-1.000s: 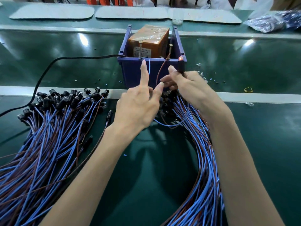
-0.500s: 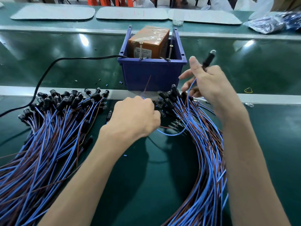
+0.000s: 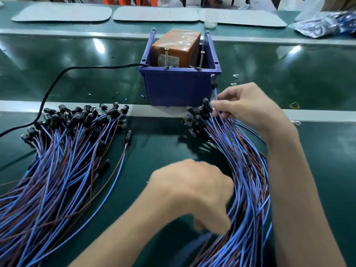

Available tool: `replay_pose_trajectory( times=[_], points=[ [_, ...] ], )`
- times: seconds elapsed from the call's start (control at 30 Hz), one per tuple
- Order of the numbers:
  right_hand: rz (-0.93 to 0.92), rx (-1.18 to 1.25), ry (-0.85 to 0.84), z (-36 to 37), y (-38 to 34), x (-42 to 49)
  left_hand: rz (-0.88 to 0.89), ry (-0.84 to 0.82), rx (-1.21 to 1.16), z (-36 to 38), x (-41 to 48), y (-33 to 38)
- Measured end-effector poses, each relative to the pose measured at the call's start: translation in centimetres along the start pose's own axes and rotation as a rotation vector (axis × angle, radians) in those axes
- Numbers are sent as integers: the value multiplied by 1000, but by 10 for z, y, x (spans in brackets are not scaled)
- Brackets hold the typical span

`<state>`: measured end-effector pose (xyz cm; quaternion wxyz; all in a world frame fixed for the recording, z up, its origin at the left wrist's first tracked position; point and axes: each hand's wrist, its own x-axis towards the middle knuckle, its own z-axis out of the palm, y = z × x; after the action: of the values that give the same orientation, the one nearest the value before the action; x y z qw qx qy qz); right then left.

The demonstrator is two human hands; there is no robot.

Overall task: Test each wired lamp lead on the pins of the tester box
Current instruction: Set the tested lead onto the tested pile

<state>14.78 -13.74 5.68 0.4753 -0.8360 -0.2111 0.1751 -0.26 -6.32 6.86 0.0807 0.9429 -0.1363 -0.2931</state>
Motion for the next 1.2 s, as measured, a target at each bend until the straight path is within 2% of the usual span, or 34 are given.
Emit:
replay_pose_trajectory(
  times=[0.1, 0.2, 0.37, 0.4, 0.47, 0.53, 0.57, 0.63, 0.73, 0.83, 0.97, 1.03, 1.13, 1.2],
  points=[
    [30, -247, -103, 1, 2, -2, 67, -140, -35, 5, 6, 7],
    [43, -474, -99, -1, 1, -4, 101, -125, -36, 4, 11, 5],
    [132, -596, -142, -4, 1, -10, 143, -191, -134, -1, 13, -5],
    [149, -626, -159, -3, 1, -11, 97, -158, -155, -5, 9, -16],
    [173, -677, -157, -2, 1, -11, -122, 46, -157, -13, -1, -52],
    [190, -694, -111, -3, -2, -11, -488, 293, -153, -17, -14, -100],
    [192, -693, -91, -3, -4, -12, -668, 367, -172, -16, -23, -122],
    [173, -672, -51, -5, -9, -13, -859, 412, -250, -9, -35, -151],
    [89, -614, 47, -3, -15, -13, -927, 366, -280, -1, -36, -164],
    [-17, -519, 100, 3, -19, -12, -920, 312, -278, 3, -27, -158],
    [-137, -397, 60, 8, -21, -12, -822, 334, -298, 1, -20, -146],
    [-181, -317, -37, 13, -24, -12, -751, 484, -362, -4, -19, -139],
    [-169, -205, -248, 24, -26, -14, -555, 931, -525, -16, -13, -121],
    [-166, -128, -335, 32, -26, -16, -371, 1118, -636, -22, -9, -100]
  ],
)
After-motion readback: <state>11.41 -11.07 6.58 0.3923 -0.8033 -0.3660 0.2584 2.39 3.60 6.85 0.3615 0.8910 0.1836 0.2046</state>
